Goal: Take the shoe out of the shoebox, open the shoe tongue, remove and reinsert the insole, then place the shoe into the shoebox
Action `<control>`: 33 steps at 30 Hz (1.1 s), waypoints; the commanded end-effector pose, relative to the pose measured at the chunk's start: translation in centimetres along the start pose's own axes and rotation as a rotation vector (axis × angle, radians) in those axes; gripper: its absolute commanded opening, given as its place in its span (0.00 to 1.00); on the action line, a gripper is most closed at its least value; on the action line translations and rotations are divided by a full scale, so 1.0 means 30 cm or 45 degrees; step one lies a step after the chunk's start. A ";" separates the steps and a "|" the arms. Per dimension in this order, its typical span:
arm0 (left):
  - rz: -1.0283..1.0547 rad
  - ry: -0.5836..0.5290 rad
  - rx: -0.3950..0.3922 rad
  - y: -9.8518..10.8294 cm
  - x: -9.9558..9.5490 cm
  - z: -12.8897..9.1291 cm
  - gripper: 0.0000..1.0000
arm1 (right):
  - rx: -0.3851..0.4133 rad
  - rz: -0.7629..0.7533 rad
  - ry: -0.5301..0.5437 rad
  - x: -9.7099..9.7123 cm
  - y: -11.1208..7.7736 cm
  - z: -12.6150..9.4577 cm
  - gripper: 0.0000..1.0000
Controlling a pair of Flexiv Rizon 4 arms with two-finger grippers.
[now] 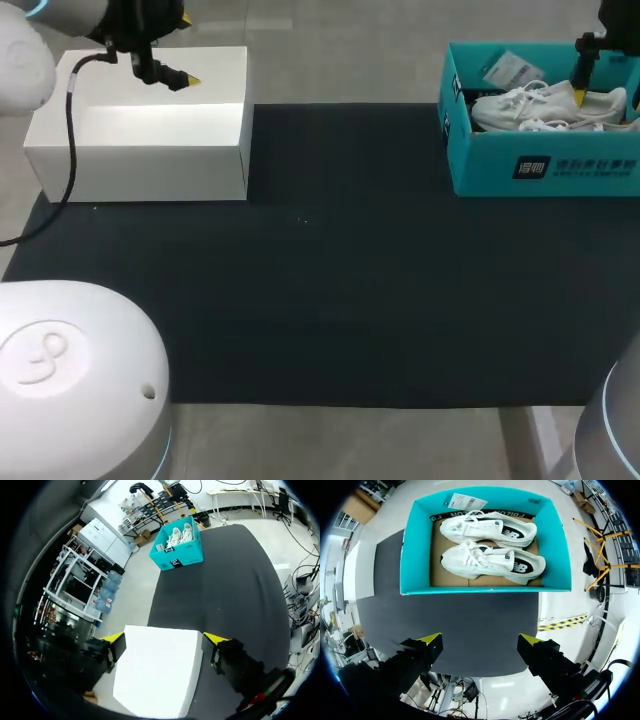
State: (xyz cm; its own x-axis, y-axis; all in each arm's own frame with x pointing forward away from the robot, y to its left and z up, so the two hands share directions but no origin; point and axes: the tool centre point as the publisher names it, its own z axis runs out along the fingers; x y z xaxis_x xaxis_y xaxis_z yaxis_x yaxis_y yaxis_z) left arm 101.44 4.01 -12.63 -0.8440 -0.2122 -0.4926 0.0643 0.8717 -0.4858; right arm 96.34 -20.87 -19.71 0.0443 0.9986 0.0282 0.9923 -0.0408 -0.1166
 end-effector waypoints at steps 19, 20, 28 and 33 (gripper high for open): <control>-2.039 -0.348 -0.565 0.170 -0.076 0.026 1.00 | -0.060 -0.176 0.046 -0.020 -0.176 0.091 1.00; -2.081 -0.357 -0.575 0.170 -0.076 0.026 1.00 | -0.060 -0.176 0.046 -0.020 -0.176 0.091 1.00; -2.401 -0.425 -0.651 0.170 -0.076 0.026 1.00 | -0.060 -0.176 0.046 -0.020 -0.176 0.091 1.00; -2.604 -0.470 -0.704 0.170 -0.076 0.026 1.00 | -0.060 -0.176 0.046 -0.020 -0.176 0.091 1.00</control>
State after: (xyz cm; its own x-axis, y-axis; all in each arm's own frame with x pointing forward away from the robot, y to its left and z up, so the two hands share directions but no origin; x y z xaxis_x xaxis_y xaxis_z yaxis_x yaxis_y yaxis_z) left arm 103.84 8.98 -14.84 -0.3001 -0.9539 -0.0065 -0.8083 0.2579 -0.5293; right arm 90.90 -21.16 -21.79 -0.0907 0.9930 0.0761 0.9932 0.0958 -0.0662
